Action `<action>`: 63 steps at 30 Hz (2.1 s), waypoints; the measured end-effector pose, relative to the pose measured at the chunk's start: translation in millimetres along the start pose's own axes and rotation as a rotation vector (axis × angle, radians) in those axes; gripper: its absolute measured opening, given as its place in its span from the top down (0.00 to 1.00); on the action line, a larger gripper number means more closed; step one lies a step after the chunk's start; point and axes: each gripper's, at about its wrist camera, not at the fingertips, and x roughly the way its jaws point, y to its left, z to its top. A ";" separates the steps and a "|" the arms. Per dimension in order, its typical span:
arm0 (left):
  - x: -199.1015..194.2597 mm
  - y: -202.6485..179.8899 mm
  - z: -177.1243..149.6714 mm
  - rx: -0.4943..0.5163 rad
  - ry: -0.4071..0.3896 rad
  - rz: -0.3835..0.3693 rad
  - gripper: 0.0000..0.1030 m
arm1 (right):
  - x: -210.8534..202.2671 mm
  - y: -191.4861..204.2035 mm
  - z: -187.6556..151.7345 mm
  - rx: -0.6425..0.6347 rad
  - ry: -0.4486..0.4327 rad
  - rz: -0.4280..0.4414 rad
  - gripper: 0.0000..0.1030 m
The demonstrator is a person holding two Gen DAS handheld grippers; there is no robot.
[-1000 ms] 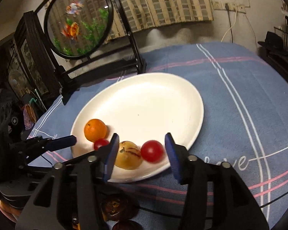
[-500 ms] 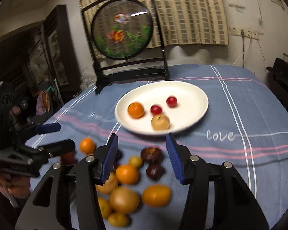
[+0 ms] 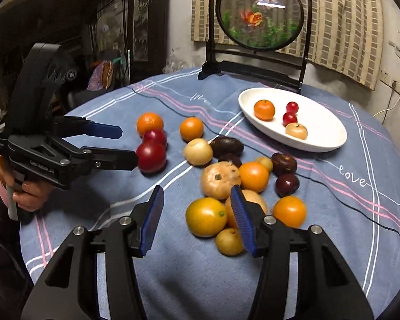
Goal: Organize fruits
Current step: 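Grasp a yellow lemon-like fruit with the right tool while the left tool grasps a dark red plum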
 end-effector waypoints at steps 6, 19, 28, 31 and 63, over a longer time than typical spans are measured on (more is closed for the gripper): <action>0.5 -4.6 -1.3 0.032 -0.002 0.063 0.06 | -0.9 -4.2 -4.6 0.029 0.017 -0.008 0.48; 5.5 -2.8 -0.1 0.031 0.024 0.094 0.06 | 5.5 -2.3 -5.7 0.021 0.050 0.012 0.48; 5.8 -3.4 -1.1 0.032 0.024 0.099 0.06 | 22.3 -7.7 -2.9 0.028 0.121 0.028 0.47; 5.1 -2.7 -1.1 0.028 0.021 0.101 0.06 | 33.9 1.0 0.2 -0.020 0.172 0.050 0.47; 28.8 -6.0 4.9 0.016 0.094 0.064 0.52 | 8.1 -19.8 -1.0 0.190 0.084 0.097 0.60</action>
